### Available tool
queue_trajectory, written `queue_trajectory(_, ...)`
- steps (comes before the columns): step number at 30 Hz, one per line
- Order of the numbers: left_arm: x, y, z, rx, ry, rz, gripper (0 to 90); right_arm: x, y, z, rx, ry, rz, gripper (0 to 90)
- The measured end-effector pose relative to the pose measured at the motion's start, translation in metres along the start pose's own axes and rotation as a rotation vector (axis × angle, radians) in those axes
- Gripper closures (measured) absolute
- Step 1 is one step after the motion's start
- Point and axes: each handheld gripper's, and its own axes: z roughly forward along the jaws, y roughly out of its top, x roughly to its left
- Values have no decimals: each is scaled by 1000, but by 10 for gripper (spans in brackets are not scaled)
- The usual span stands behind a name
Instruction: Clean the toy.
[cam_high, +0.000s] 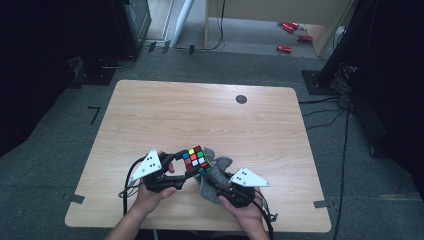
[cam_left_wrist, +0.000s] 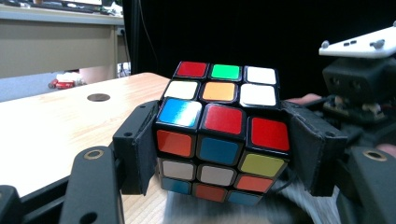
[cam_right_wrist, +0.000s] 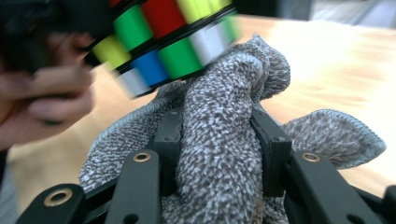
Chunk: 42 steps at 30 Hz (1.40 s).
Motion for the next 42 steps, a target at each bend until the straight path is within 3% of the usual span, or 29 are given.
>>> queue_trajectory(2, -1, -1, 2, 4, 0, 0, 338, -2, 2, -3, -25, -19, 6, 607)
queue_trajectory(5, -3, -1, 4, 7, -5, 2, 338, 4, 0, 1, -5, -3, -23, 605)
queue_trajectory(10, -3, -2, 4, 7, 6, 2, 338, 19, -6, 12, 57, 83, -81, 604)
queue_trajectory(13, 0, -2, 2, 2, 22, -2, 338, 21, -6, 14, 81, 92, -108, 604)
queue_trajectory(17, 5, -4, 0, 10, 60, 14, 338, 3, -3, 6, 59, 33, -65, 611)
queue_trajectory(22, 12, -12, 3, 44, 128, 28, 338, -31, 1, -11, 31, -116, -17, 612)
queue_trajectory(26, 17, -19, 10, 101, 190, 49, 337, -56, 2, -24, 23, -232, -15, 611)
queue_trajectory(29, 22, -25, 15, 152, 243, 58, 338, -72, -2, -30, 32, -285, 4, 611)
queue_trajectory(33, 27, -33, 22, 225, 288, 64, 337, -89, -8, -33, 57, -324, 43, 611)
queue_trajectory(42, 37, -48, 33, 326, 310, 36, 337, -107, -20, -29, 105, -367, 68, 610)
